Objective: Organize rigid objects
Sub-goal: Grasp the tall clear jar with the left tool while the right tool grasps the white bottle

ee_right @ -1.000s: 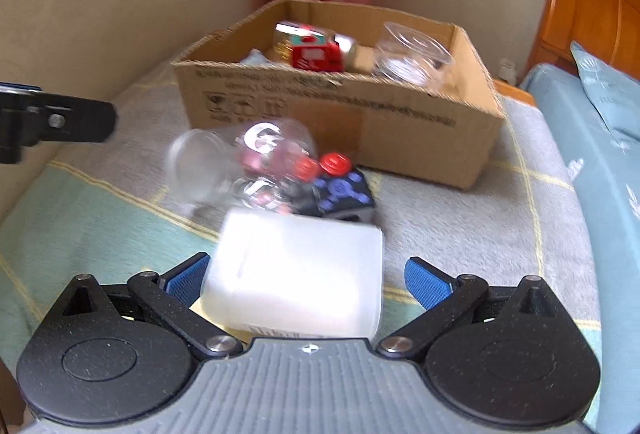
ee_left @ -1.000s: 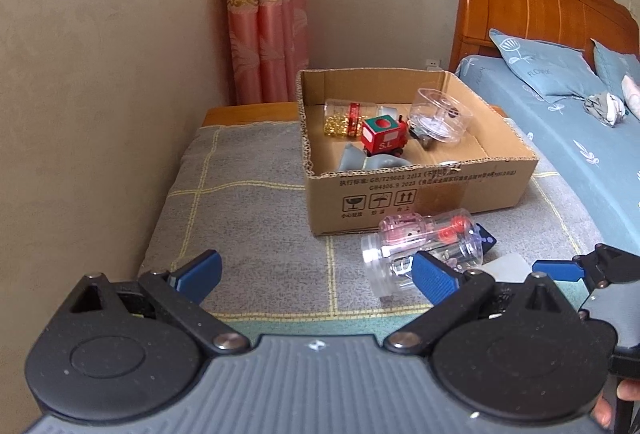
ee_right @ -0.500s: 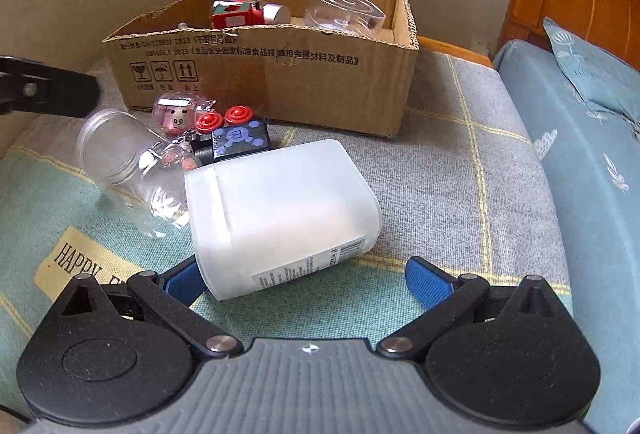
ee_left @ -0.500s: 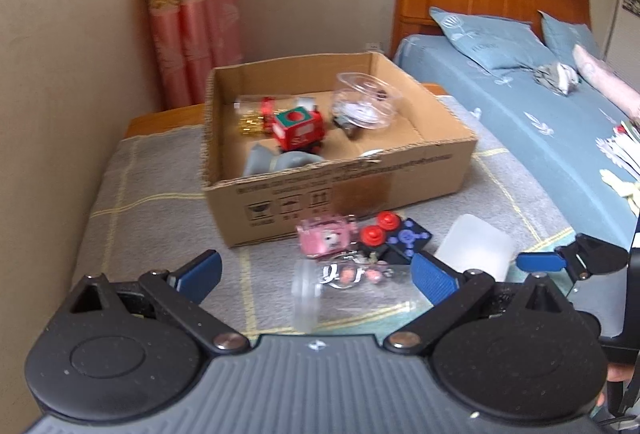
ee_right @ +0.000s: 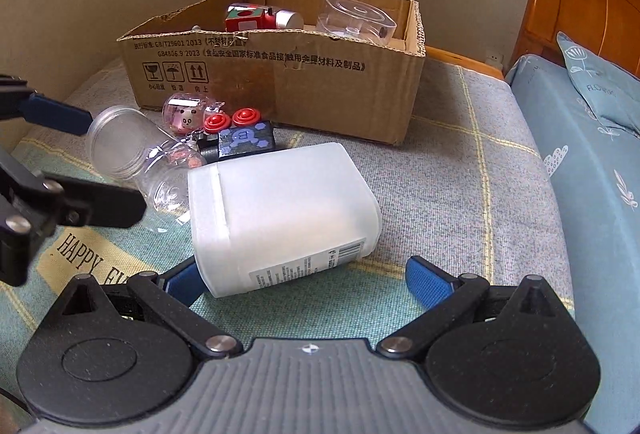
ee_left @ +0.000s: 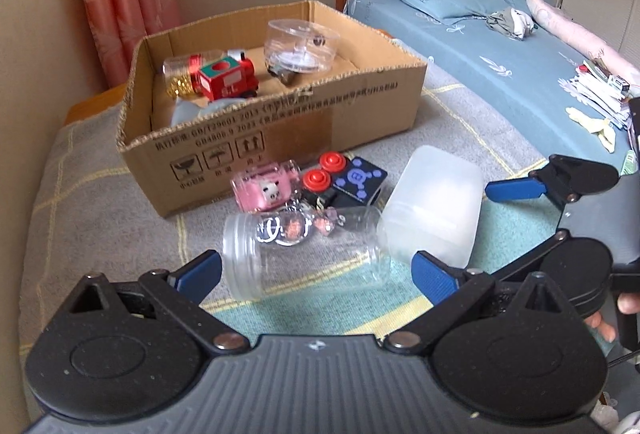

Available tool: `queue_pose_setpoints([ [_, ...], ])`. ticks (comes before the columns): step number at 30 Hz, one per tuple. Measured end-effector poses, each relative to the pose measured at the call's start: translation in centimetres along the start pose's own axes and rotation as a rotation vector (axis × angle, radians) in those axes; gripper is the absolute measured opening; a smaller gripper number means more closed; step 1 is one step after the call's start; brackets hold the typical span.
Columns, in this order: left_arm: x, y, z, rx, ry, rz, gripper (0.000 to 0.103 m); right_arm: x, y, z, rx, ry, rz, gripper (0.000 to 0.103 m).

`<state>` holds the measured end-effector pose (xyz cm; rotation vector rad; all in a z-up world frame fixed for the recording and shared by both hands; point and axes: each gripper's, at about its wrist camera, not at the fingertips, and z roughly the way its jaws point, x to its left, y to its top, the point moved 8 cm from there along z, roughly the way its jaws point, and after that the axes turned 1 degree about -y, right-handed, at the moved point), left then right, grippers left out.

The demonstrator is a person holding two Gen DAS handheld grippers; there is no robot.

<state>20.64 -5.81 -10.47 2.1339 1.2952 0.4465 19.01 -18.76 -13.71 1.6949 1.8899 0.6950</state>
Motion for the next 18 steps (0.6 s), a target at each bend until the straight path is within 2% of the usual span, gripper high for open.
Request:
queue_pose_setpoints([
  [4,0.2,-0.1,1.0,-0.006,0.008,-0.009,0.101,0.0,-0.1,-0.1,-0.015,0.005,-0.008,0.103],
  [8,1.1,0.0,1.2,-0.030,0.009,-0.065,0.100,0.1,0.0,-0.1,-0.020,0.008,-0.010,0.103],
  [11,1.7,-0.1,1.2,-0.034,-0.024,-0.123,0.093,0.1,0.0,-0.1,-0.021,0.009,-0.012,0.103],
  [13,2.0,-0.2,1.0,-0.036,-0.027,-0.135,0.092,0.1,-0.1,-0.1,-0.026,0.008,-0.011,0.103],
  [18,3.5,-1.2,0.0,-0.026,0.046,-0.134,0.092,0.1,-0.2,-0.2,-0.041,0.011,-0.016,0.103],
])
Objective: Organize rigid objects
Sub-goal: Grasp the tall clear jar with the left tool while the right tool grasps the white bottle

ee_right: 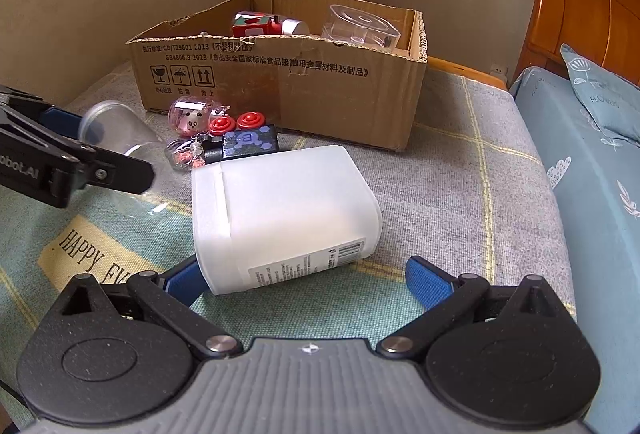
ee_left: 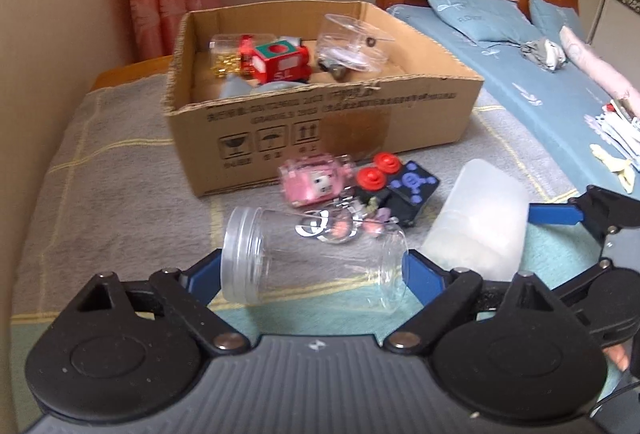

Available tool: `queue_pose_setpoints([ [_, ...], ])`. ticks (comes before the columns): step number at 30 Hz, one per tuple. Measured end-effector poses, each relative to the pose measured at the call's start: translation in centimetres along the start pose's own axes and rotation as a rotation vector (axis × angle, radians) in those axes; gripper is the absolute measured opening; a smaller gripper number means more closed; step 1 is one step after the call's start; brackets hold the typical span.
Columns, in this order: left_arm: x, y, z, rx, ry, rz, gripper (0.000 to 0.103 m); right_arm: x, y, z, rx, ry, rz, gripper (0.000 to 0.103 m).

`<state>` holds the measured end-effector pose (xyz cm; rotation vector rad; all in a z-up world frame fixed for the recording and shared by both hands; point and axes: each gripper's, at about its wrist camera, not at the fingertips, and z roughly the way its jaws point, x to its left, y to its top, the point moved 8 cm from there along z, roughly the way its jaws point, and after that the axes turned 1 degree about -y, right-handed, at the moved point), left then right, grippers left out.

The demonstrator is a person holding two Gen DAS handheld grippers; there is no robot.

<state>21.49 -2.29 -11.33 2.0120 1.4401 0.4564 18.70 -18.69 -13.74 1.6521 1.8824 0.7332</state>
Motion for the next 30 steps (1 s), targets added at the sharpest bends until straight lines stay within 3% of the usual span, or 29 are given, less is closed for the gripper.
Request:
queue_pose_setpoints([
  [5,2.3,-1.7,-1.3,0.016,0.025,-0.023,0.092,0.0,0.0,0.0,-0.002,0.009,-0.011,0.103],
  [11,2.4,-3.3,-0.4,0.056,0.012,-0.010,0.093,0.1,0.3,0.2,0.020,0.028,-0.031,0.103],
  [17,2.0,-3.3,0.6,0.037,0.025,0.009,0.102,0.2,0.5,0.4,0.023,0.051,-0.055,0.103],
  [30,1.7,-3.2,1.0,0.020,0.065,0.001,0.102,1.4,2.5,2.3,0.079,0.146,-0.162,0.103],
])
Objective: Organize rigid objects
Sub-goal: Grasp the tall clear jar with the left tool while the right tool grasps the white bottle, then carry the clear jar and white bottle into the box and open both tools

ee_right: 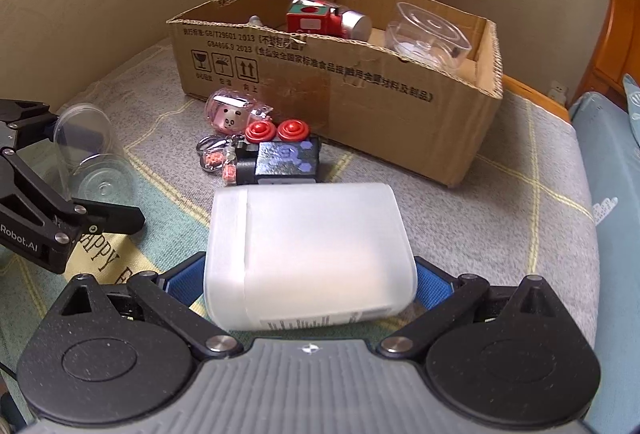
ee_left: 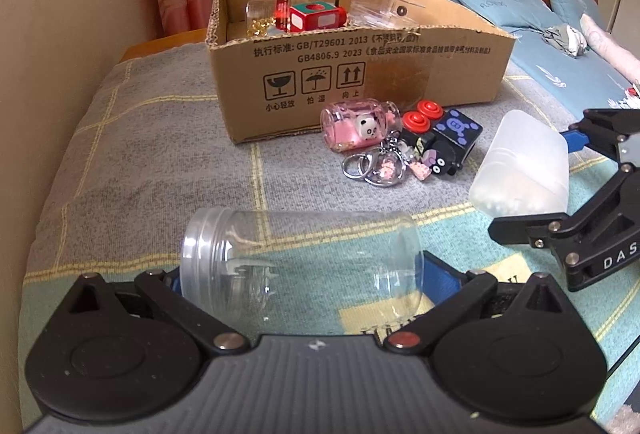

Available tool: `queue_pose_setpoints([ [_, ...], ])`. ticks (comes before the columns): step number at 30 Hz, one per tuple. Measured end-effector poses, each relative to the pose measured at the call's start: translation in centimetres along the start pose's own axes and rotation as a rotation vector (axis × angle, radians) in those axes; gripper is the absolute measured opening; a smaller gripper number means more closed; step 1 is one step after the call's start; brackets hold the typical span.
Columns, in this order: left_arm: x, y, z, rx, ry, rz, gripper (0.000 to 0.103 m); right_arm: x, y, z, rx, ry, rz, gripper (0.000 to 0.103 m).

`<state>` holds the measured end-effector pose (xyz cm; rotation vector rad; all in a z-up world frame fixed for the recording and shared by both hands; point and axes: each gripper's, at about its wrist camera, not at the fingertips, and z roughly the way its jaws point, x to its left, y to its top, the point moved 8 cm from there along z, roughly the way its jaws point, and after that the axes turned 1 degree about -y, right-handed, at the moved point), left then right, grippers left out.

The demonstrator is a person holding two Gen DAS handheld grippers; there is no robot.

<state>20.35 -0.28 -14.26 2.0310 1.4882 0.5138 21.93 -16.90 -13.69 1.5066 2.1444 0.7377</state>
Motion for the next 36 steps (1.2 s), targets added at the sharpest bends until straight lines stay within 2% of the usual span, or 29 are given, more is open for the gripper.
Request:
queue_pose_setpoints([
  [11,0.1,0.3,-0.1,0.037,-0.007,-0.005,0.102,0.3,1.4,1.1,0.124,0.048,-0.070,0.103],
  [19,0.1,0.8,-1.3,0.017,-0.018,0.001,0.102,0.9,1.8,1.3,0.229,0.056,-0.108,0.103],
  [25,0.3,0.8,-1.7,0.025,-0.003,0.013,0.102,0.8,2.2,0.6,0.239,0.006,-0.132,0.101],
  [30,0.3,1.0,-2.2,0.022,0.004,0.031,0.102,0.3,2.2,0.0,0.243,-0.003,-0.116,0.091],
  [36,0.1,1.5,-2.9,0.009,0.018,0.056,0.098,0.4,2.1,-0.5,0.242,-0.011,-0.124,0.087],
])
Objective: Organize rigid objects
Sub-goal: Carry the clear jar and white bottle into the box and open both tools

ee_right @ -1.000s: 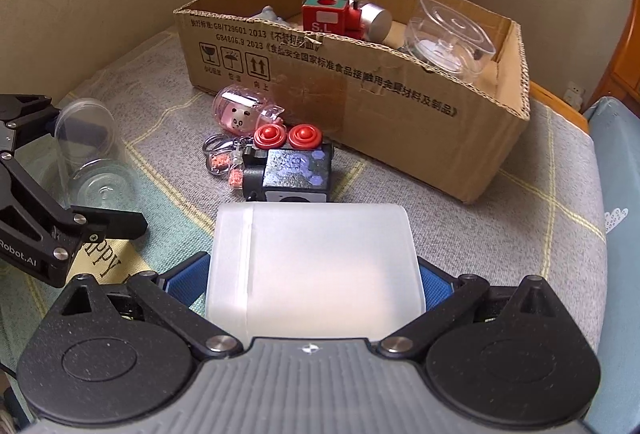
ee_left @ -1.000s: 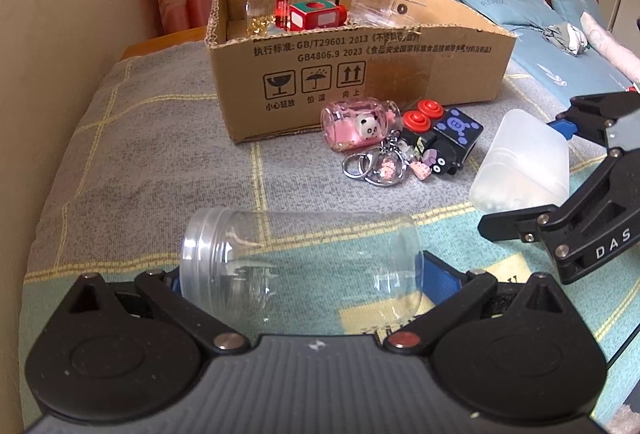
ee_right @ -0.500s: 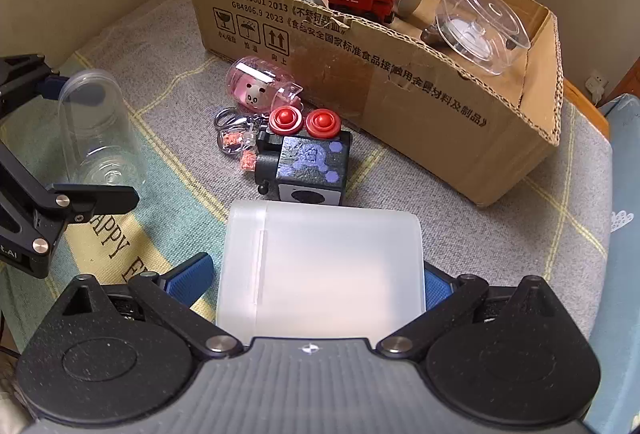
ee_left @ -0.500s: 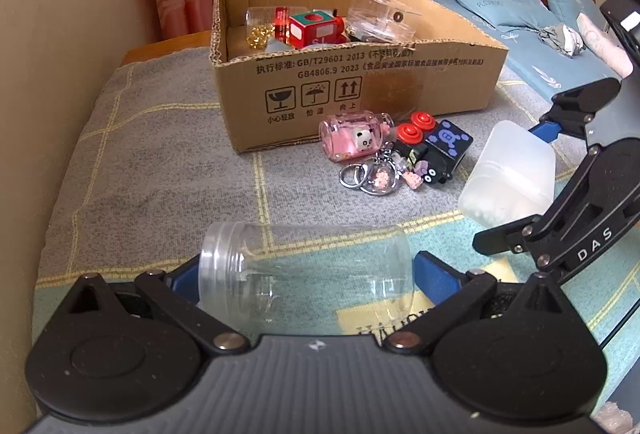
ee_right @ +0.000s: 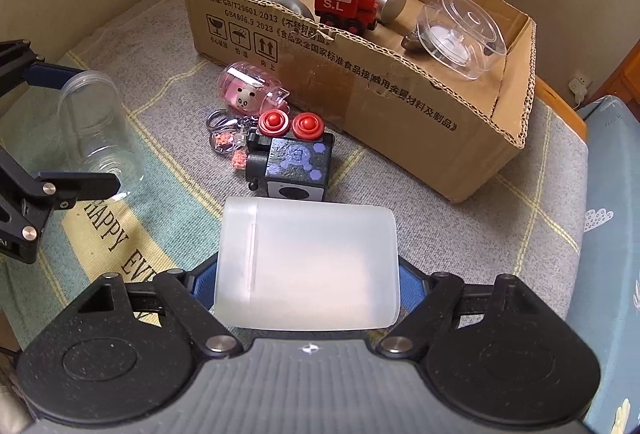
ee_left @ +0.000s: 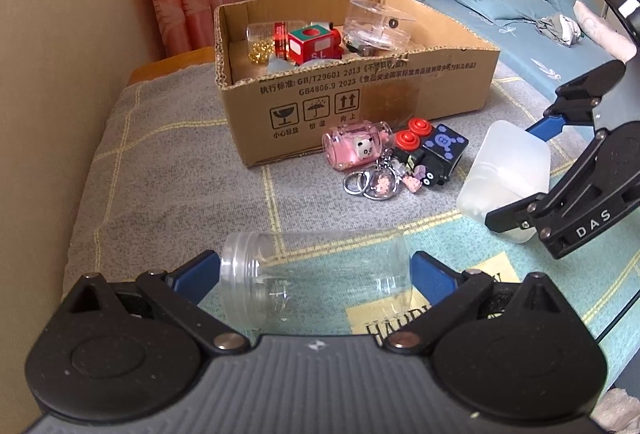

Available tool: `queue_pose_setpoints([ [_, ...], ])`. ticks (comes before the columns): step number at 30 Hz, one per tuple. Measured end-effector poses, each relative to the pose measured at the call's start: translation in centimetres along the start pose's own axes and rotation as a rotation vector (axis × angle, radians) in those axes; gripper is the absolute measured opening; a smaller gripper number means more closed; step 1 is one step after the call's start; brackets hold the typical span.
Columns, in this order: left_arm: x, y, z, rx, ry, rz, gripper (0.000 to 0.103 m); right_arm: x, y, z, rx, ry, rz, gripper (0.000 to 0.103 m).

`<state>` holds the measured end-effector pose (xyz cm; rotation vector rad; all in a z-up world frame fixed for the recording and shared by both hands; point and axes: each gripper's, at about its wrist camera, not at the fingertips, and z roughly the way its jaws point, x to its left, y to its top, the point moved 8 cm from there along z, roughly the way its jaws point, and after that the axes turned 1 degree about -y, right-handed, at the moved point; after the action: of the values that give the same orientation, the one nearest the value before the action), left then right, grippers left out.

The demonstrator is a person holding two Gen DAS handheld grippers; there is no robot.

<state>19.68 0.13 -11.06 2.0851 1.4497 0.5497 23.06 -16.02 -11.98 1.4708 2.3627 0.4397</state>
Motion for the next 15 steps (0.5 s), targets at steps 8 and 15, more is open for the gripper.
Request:
queue_pose_setpoints([
  [8,0.2,0.5,-0.6,0.005,-0.011,-0.002,0.090,-0.1,0.2,-1.0,-0.022,0.000,0.009,0.086],
  [15,0.3,1.2,-1.7,-0.016,-0.010,0.006,0.090,-0.3,0.7,-3.3,-0.057,-0.010,-0.012,0.086],
])
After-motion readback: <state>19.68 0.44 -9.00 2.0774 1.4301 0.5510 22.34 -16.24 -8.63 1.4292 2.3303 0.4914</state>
